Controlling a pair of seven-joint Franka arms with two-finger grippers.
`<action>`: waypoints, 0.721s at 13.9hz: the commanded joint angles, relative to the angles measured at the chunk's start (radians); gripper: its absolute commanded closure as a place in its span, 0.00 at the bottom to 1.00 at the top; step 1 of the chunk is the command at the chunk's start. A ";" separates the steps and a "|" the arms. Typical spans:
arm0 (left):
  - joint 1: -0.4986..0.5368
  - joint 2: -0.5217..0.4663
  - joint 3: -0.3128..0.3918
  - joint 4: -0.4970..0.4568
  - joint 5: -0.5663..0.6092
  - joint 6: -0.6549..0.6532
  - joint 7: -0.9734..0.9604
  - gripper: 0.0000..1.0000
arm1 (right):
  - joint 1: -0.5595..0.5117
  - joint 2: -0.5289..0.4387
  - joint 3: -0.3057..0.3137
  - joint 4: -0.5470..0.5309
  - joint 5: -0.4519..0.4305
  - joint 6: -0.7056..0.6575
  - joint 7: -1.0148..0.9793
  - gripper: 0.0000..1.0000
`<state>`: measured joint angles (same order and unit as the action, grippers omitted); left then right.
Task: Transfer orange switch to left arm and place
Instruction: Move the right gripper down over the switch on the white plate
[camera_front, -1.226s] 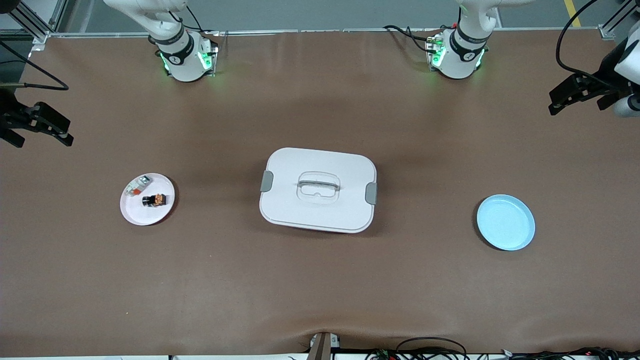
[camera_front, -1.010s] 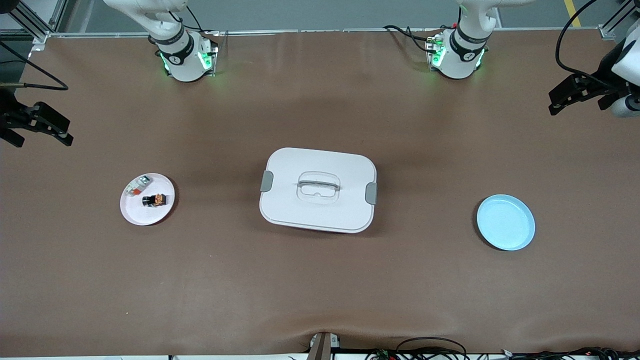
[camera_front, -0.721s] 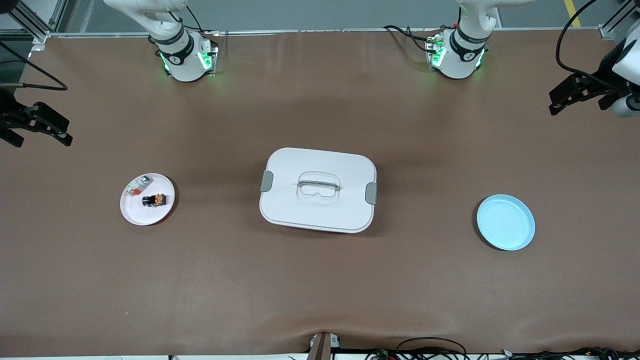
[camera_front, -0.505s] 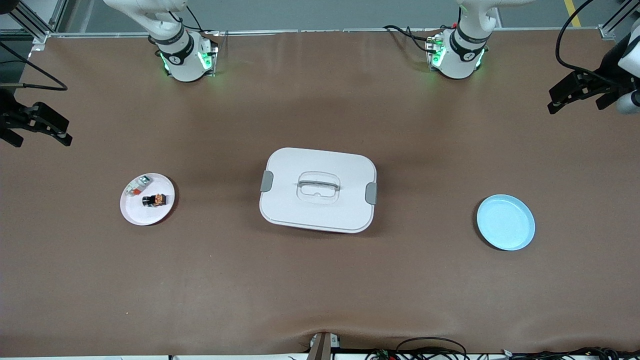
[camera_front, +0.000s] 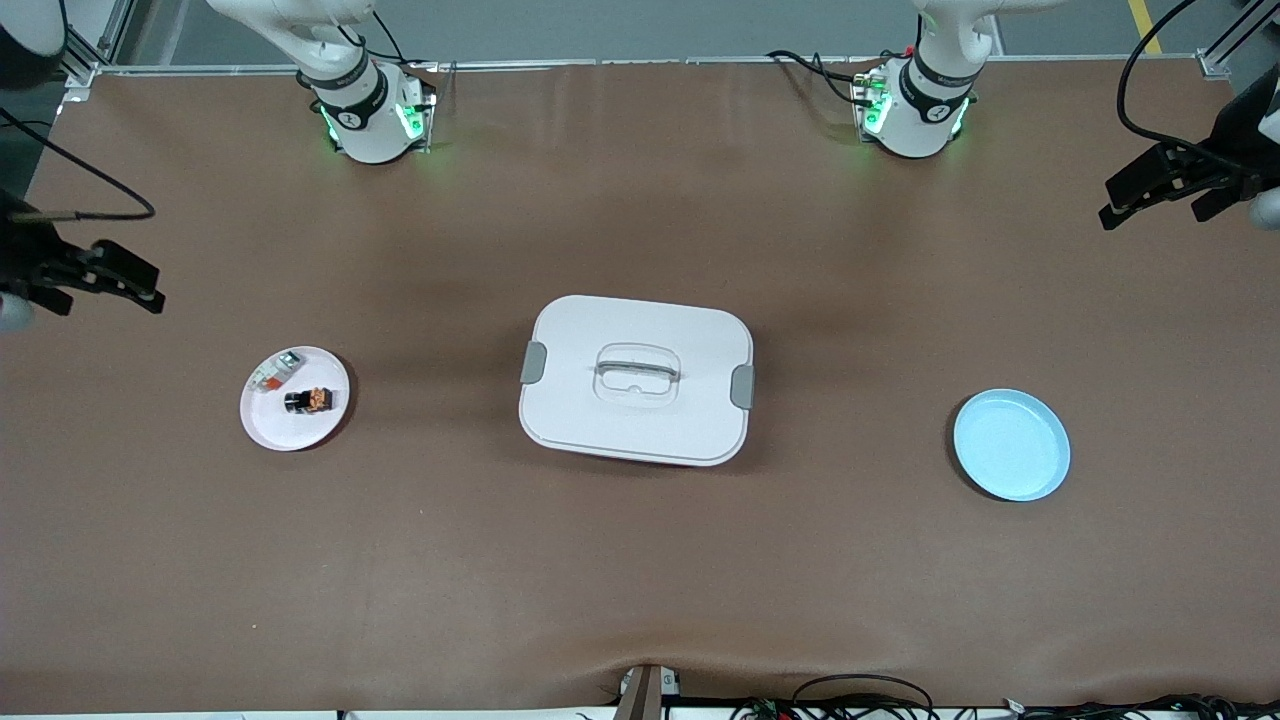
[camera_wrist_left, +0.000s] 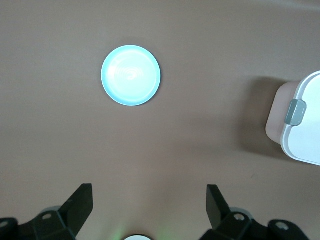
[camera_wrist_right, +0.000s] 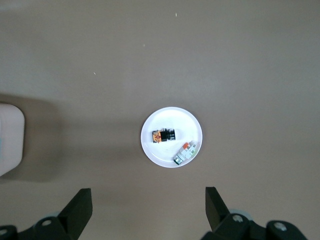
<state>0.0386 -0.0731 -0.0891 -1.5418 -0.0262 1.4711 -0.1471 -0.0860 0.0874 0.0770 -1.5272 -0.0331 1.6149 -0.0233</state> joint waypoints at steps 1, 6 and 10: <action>0.004 0.007 -0.001 0.009 -0.015 0.018 0.012 0.00 | -0.014 0.043 0.006 -0.040 -0.011 0.048 0.016 0.00; 0.000 0.021 -0.006 -0.004 -0.015 0.031 0.011 0.00 | -0.011 0.043 0.006 -0.258 -0.011 0.288 0.074 0.00; 0.003 0.021 -0.006 -0.004 -0.015 0.032 0.011 0.00 | -0.015 0.070 0.004 -0.370 -0.011 0.450 0.075 0.00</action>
<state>0.0362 -0.0458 -0.0925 -1.5470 -0.0264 1.4956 -0.1470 -0.0913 0.1629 0.0749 -1.8438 -0.0333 2.0110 0.0314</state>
